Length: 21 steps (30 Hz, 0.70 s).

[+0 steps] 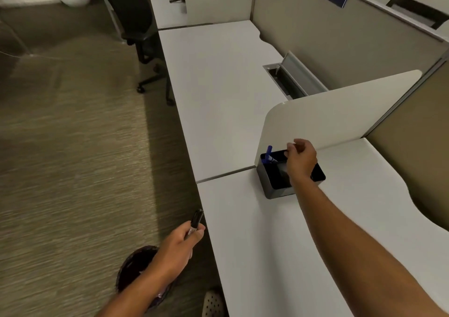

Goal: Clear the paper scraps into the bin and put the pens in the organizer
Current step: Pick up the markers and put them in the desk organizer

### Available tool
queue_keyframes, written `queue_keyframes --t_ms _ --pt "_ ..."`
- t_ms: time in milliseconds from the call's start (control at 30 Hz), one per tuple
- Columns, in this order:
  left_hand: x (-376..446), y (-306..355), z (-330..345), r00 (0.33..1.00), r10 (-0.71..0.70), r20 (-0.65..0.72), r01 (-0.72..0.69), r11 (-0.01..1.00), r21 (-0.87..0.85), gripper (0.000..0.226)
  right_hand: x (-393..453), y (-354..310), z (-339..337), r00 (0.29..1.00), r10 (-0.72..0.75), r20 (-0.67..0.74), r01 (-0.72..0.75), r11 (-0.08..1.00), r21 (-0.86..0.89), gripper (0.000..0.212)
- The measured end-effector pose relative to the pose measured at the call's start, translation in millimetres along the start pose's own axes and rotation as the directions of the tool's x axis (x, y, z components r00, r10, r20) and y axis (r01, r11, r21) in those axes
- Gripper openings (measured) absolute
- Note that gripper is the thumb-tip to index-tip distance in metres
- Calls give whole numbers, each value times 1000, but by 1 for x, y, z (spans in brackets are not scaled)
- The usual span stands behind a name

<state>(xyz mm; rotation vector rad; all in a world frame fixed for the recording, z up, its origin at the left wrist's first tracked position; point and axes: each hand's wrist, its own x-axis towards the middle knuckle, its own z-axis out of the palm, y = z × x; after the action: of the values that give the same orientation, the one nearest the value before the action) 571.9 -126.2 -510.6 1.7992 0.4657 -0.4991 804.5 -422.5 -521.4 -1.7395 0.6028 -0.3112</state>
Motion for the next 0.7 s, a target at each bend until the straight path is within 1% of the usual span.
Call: queue_keyframes --t_ms 33,67,100,133,167,200,233,267,300,333,367,467,567,600,633,700 --pt "2 0 1 1000 0 2 0 1000 -9 15 -13 2 -3 1000 -9 -5 9 1000 10 12" --pt "3 1 2 1000 -1 4 1 1000 -12 17 -31 4 -5 999 -29 22 29 1000 4 8" --pt "4 4 3 1000 1 11 -1 1000 -7 19 -51 8 -7 995 -48 89 48 999 5 7" --pt "5 6 5 1000 10 26 -10 1000 15 22 -75 13 -9 979 -52 198 49 999 21 7" --pt "7 8 8 998 30 49 -33 998 57 22 -100 19 -10 942 -45 332 33 998 44 8" --pt "8 10 11 995 58 78 -66 992 110 18 -127 24 -11 887 -40 461 21 999 47 8" --pt "9 12 15 990 88 112 -106 981 162 13 -151 29 -12 823 -39 566 28 999 28 13" --pt "10 14 19 983 115 144 -144 967 208 9 -173 33 -12 765 -38 643 53 999 -4 22" --pt "10 18 23 976 136 171 -177 952 250 9 -191 36 -12 727 -40 685 72 997 -18 31" --pt "11 21 27 969 155 193 -206 937 282 12 -203 36 -12 719 -49 693 83 996 -16 34" --pt "11 25 31 964 169 205 -226 927 299 17 -210 36 -11 738 -62 672 87 996 -4 34" --pt "12 35 41 959 210 190 -262 915 308 27 -212 30 -10 841 -68 537 66 998 22 26" --pt "17 41 43 957 246 155 -285 901 328 58 -189 17 -16 873 -65 483 19 995 99 27" --pt "18 42 42 961 239 142 -273 911 309 63 -175 11 -18 882 -68 466 -2 989 148 27" --pt "18 44 41 964 230 131 -259 923 284 63 -158 4 -22 896 -81 437 -6 981 196 26" --pt "19 43 36 967 222 126 -247 937 248 58 -117 -10 -29 927 -130 351 46 970 239 21"
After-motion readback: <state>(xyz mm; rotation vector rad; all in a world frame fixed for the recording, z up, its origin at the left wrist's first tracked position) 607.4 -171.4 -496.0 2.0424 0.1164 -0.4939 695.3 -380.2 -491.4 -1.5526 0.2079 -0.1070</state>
